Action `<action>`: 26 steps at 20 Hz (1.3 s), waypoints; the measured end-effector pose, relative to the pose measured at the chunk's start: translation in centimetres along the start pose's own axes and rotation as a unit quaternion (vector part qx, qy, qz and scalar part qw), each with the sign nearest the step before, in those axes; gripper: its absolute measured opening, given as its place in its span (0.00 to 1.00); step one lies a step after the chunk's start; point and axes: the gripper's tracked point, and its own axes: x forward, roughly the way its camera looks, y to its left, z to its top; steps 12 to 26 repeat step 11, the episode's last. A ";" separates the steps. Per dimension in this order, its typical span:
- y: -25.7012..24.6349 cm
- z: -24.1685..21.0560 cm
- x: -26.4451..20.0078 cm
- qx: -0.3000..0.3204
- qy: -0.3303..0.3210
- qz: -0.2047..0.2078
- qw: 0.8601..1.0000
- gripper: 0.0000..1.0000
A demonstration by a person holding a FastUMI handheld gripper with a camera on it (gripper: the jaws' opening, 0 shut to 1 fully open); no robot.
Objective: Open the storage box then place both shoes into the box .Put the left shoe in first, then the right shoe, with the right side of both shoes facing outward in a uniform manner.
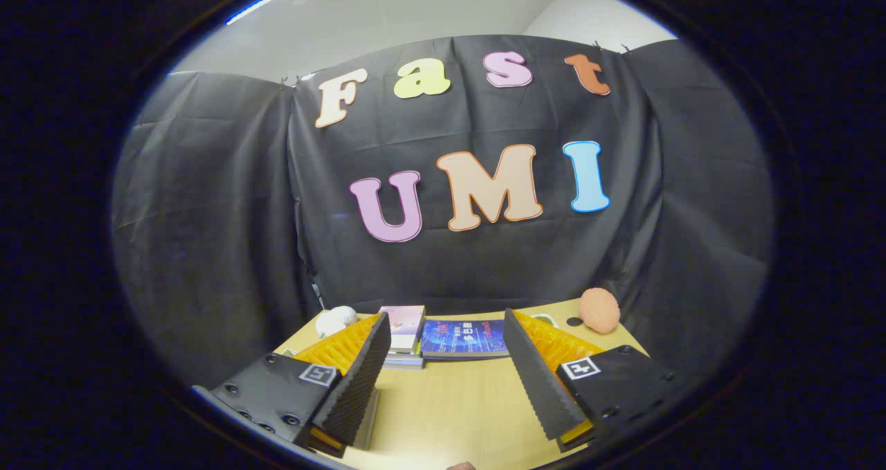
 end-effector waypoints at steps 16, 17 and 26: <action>-5.4 2.6 -1.4 -0.002 -0.035 0.022 0.999 1.00; -5.4 2.6 -1.4 -0.002 -0.035 0.022 0.999 1.00; -5.4 2.6 -1.4 -0.002 -0.035 0.022 0.999 1.00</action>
